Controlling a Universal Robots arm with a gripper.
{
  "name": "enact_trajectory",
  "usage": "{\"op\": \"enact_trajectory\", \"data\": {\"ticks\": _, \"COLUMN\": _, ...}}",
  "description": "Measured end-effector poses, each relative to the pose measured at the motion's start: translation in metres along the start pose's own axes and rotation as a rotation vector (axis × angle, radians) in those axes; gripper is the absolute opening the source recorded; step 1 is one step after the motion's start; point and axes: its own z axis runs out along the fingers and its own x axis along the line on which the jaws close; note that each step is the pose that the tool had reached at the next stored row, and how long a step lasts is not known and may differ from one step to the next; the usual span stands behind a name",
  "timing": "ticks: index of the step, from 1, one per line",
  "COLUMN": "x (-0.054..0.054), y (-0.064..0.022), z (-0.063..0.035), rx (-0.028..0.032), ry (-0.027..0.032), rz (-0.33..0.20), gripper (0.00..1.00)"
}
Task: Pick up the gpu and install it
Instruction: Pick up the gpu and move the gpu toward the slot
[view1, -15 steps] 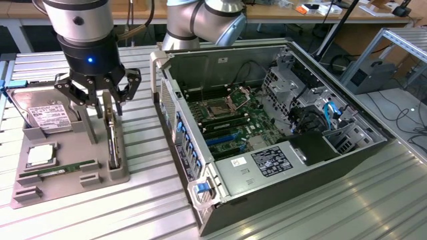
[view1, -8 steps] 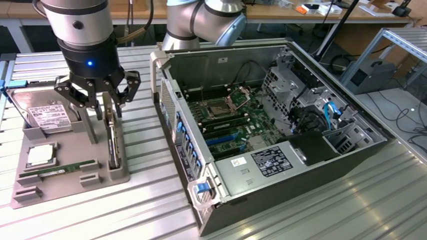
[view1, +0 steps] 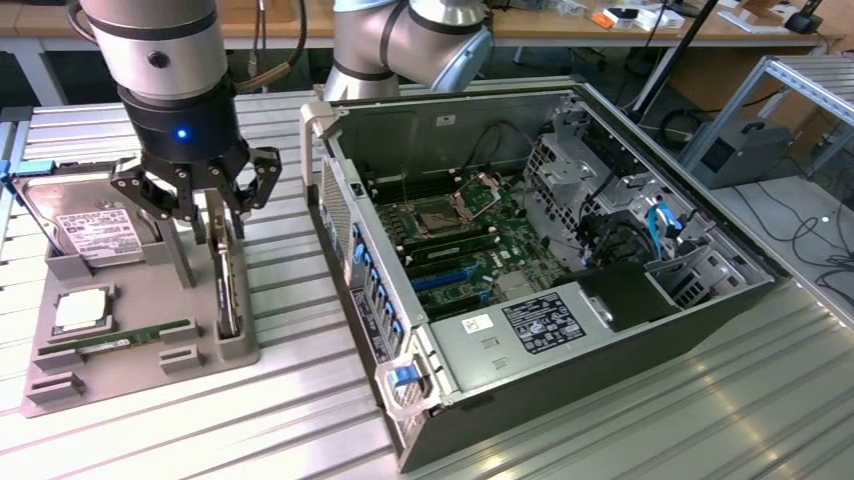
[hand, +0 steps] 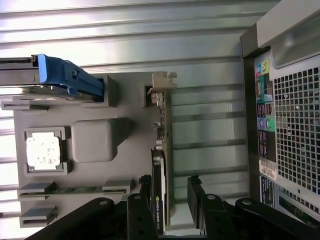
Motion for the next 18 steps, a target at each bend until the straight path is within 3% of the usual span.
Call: {"op": "enact_trajectory", "data": {"ticks": 18, "x": 0.001, "y": -0.0002, "z": 0.0194, "rx": 0.0000, "ry": 0.0000, "rz": 0.000, "gripper": 0.42}}
